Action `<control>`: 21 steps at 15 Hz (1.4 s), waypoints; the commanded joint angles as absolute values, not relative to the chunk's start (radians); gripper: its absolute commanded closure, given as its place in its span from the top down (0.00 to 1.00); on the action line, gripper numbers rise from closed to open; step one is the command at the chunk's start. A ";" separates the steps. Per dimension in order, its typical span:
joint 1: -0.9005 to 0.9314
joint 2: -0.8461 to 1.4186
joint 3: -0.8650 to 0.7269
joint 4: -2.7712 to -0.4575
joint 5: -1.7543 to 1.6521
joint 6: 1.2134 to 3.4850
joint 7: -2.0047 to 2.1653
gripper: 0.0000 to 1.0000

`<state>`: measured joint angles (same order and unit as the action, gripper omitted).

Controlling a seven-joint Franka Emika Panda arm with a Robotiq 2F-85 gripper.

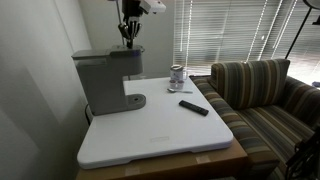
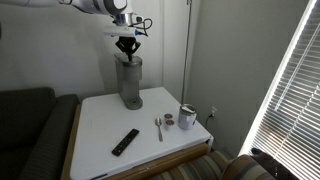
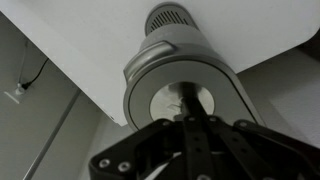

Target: Press the button atop the coffee maker

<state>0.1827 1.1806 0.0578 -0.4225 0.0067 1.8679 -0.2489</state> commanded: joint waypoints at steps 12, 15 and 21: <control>0.160 1.181 0.077 -0.487 0.026 1.800 -0.291 0.00; 0.160 1.170 0.073 -0.494 0.022 1.756 -0.286 0.00; 0.162 1.165 0.066 -0.487 0.016 1.683 -0.281 0.00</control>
